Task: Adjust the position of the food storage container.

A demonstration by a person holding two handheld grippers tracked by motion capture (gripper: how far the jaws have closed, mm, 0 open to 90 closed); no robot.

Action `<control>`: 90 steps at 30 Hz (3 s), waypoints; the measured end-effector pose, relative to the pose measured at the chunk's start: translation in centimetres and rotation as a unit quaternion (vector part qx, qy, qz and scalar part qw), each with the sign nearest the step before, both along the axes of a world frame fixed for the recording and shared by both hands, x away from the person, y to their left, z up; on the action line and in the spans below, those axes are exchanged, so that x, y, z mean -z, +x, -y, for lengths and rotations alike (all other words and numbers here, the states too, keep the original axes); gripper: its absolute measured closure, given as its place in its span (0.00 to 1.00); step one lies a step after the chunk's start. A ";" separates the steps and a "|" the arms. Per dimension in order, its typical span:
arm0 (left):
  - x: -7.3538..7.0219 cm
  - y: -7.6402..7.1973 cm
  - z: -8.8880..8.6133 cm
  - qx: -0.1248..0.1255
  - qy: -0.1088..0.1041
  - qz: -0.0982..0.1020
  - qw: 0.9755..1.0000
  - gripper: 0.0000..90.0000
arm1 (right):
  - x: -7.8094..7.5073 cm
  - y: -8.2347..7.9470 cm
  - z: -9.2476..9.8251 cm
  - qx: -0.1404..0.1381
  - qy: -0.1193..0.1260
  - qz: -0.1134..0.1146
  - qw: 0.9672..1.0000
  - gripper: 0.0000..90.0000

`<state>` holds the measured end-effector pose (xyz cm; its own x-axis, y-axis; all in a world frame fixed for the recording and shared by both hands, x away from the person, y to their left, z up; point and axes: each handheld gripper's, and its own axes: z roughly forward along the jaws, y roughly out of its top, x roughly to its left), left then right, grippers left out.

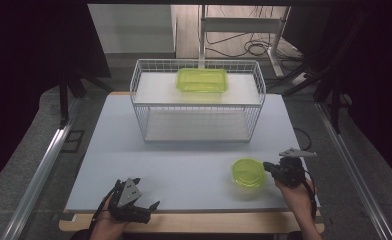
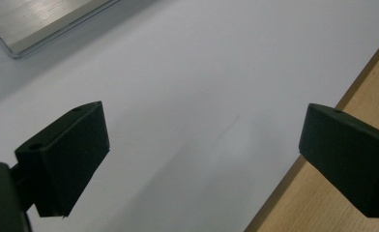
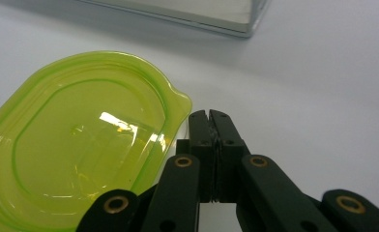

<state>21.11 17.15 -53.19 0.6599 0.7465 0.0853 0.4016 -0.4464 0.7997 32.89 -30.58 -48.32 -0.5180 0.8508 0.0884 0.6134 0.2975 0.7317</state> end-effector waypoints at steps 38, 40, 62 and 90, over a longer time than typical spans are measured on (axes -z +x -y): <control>0.1 0.1 0.0 -0.002 0.006 -0.003 1.000 0.04 | 2.4 -0.6 -6.3 -0.121 0.032 -0.083 0.989 0.99; 0.1 0.1 0.0 -0.001 0.008 -0.004 1.000 0.04 | 2.5 -0.4 -6.9 -0.128 0.036 -0.085 0.988 0.99; 0.1 0.0 0.1 -0.001 0.009 -0.004 1.000 0.04 | 3.5 2.2 -12.7 -0.170 0.052 -0.101 0.979 0.99; -0.2 0.1 0.1 -0.015 0.003 -0.022 1.000 0.05 | 1.0 -2.2 -8.6 -0.173 -0.018 0.021 0.985 0.38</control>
